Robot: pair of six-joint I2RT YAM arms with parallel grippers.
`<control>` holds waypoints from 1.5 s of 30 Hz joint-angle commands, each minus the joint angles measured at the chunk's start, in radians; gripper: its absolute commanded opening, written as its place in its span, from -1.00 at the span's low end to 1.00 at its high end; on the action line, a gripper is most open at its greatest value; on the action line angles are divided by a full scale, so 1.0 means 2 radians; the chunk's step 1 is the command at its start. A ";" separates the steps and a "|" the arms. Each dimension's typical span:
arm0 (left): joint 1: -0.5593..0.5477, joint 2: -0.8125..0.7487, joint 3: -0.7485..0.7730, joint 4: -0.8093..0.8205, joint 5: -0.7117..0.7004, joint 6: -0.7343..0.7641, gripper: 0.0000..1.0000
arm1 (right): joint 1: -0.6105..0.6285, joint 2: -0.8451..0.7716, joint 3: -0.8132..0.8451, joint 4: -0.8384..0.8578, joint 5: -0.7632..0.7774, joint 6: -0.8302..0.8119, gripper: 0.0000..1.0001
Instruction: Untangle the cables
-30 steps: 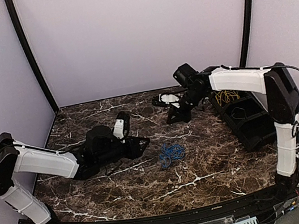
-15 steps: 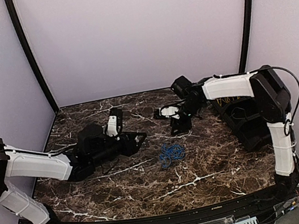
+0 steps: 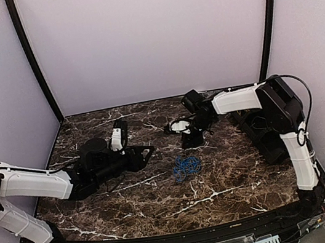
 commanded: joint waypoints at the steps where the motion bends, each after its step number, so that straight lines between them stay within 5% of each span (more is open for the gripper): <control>1: 0.000 0.003 0.010 -0.001 0.000 0.000 0.07 | 0.003 0.008 0.027 0.001 -0.043 0.007 -0.71; 3: -0.001 0.010 0.009 0.010 -0.002 0.005 0.07 | 0.005 -0.007 0.031 -0.012 -0.060 0.015 -1.00; 10: -0.015 0.071 0.000 0.118 -0.026 0.060 0.16 | 0.025 -0.117 0.006 -0.043 -0.053 0.043 -1.00; 13: -0.026 0.095 -0.009 0.189 -0.066 0.085 0.48 | 0.040 -0.156 -0.004 -0.061 -0.052 0.054 -1.00; 17: -0.030 0.142 0.008 0.276 -0.052 0.101 0.54 | 0.061 -0.191 -0.010 -0.079 -0.039 0.067 -1.00; 30: -0.030 0.308 0.121 0.363 0.097 0.051 -0.05 | 0.088 -0.246 0.073 -0.146 -0.051 0.099 -1.00; 45: -0.031 0.386 0.135 0.364 0.111 0.012 -0.25 | 0.085 -0.315 0.221 -0.136 -0.027 0.095 -1.00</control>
